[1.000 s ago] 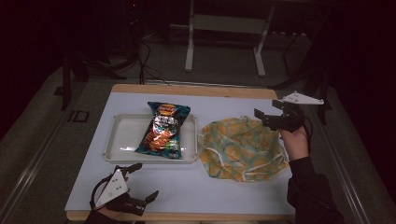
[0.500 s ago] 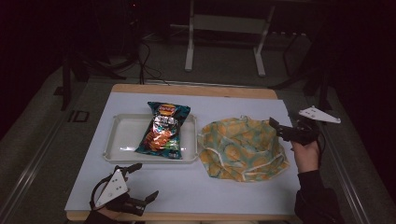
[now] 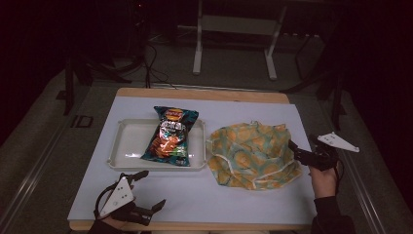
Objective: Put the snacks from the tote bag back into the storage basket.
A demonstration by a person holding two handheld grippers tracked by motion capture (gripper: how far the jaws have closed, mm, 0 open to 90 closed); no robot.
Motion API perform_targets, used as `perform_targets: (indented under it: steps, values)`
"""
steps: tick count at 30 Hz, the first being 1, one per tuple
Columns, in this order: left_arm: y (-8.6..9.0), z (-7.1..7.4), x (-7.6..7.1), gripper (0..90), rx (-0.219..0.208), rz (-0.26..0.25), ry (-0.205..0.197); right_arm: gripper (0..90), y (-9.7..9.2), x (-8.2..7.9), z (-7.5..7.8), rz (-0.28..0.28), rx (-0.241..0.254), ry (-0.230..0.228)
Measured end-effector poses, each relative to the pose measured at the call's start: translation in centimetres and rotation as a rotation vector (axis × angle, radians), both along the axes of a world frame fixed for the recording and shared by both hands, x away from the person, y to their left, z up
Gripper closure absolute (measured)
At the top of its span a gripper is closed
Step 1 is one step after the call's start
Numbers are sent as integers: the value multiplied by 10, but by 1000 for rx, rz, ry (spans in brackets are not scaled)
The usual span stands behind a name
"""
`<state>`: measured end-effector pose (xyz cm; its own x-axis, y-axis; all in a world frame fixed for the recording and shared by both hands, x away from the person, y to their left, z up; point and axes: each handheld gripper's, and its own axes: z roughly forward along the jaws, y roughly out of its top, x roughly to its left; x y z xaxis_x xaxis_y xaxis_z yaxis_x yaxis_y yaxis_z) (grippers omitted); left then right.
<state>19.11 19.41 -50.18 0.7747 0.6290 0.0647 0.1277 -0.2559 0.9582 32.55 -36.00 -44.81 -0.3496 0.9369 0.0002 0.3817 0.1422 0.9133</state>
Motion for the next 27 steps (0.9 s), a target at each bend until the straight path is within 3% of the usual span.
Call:
perform_targets:
  steps: [4, 10, 13, 15, 22, 27]
  values:
    - [0, 0, 0, 1, -1, -1, -1, 139, -1, -6, -11, -23, 1, -4]
    - [0, 0, 0, 1, 0, -2, -1, 135, -5, -18, -20, -95, -28, -63]
    - [0, 0, -1, 1, -1, -3, -2, 127, -6, -21, -23, -120, -45, -66]
    - [0, 0, -1, 1, -1, -4, -4, 127, -7, -22, -26, -120, -48, -59]
    - [0, 1, -1, 1, -1, -6, -9, 126, -8, -28, -32, -127, -45, -97]
    - [0, 1, -2, 1, 0, -7, -8, 127, -9, -27, -34, -82, -21, -108]
